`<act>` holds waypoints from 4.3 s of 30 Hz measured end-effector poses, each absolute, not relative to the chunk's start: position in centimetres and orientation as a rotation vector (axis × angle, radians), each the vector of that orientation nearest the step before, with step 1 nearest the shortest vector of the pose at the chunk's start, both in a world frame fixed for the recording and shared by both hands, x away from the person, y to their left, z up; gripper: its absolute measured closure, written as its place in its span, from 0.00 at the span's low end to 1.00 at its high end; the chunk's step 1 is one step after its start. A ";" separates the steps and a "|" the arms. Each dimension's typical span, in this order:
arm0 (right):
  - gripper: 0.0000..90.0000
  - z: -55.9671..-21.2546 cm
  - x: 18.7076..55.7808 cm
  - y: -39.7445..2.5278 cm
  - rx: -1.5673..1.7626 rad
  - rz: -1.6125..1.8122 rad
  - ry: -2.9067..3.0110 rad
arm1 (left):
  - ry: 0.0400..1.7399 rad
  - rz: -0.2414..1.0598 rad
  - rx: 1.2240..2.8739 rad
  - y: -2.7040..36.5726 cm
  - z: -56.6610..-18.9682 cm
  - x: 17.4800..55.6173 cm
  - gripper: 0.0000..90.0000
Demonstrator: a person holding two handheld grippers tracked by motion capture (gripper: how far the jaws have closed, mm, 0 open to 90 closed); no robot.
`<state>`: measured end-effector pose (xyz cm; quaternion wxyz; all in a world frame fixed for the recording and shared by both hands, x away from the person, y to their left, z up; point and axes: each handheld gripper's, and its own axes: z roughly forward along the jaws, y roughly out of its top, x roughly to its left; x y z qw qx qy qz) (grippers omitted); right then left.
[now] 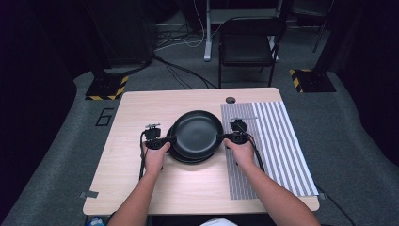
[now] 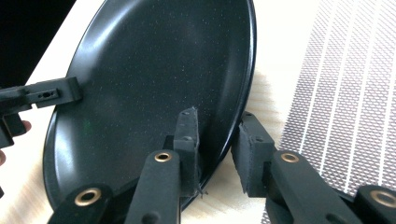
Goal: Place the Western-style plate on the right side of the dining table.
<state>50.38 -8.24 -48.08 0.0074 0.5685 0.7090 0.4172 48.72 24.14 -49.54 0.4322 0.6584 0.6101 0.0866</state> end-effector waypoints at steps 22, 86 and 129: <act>0.88 -46.3 49.6 -8.4 1.699 1.360 2.196 | 1.497 0.270 1.659 24.1 -48.3 48.4 0.82; 0.93 -42.7 46.5 -12.8 1.602 1.479 2.131 | 1.391 0.311 1.744 20.4 -44.7 47.0 0.83; 0.93 -41.4 44.7 -17.9 1.649 1.545 2.026 | 1.279 0.288 1.782 15.9 -42.5 46.9 0.84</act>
